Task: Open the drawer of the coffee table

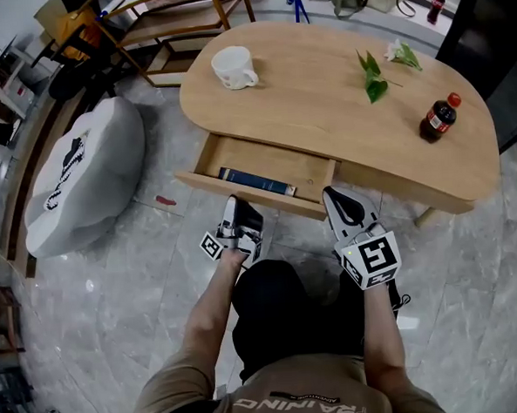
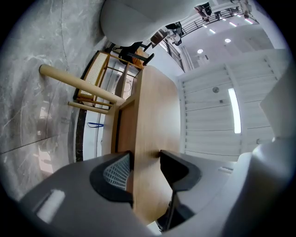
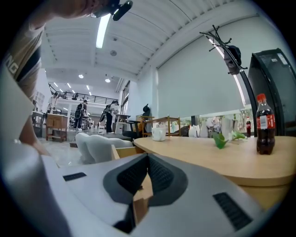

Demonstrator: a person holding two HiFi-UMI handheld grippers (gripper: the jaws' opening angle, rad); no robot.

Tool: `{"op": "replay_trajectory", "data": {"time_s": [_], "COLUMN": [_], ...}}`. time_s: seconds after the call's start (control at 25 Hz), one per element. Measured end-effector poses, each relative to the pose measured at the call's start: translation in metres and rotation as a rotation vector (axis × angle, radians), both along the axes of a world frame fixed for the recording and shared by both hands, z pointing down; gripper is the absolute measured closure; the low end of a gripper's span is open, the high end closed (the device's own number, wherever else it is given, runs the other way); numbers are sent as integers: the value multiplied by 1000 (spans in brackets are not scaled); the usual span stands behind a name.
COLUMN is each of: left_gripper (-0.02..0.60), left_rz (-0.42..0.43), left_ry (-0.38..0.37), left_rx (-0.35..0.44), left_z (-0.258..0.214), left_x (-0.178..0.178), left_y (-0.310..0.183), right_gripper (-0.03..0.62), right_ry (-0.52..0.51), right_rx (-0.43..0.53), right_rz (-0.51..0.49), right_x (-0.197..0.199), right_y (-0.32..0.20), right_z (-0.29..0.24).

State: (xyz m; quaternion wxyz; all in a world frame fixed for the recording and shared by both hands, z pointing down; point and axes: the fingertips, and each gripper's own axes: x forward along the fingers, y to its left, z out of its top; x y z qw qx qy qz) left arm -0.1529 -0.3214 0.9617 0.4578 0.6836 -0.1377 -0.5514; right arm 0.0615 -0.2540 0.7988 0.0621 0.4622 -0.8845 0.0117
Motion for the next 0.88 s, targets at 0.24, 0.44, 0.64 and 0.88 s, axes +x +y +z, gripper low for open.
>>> {"op": "replay_trajectory", "data": {"time_s": [0.24,0.44,0.64,0.88], "left_gripper": [382,380,382,380], "left_rz": [-11,-42,-51,-44], "left_ry": [16,59,80,73], "left_rx": [-6,1,37,33], "left_z": [7,17,19,28], "left_x": [-5,-9,-10,-6], "left_y": [9,11,12,12], "right_gripper": [589,589,589,589], "right_ry": [-3,7,13,14], "right_rx": [-5,-15,-21,-28], "right_rz": [-10,-8,-5,-12], "right_x": [-5,-4,-1,-3], "right_y": [-4,-7,-12,-15], "right_z": [3,6,10,15]}}
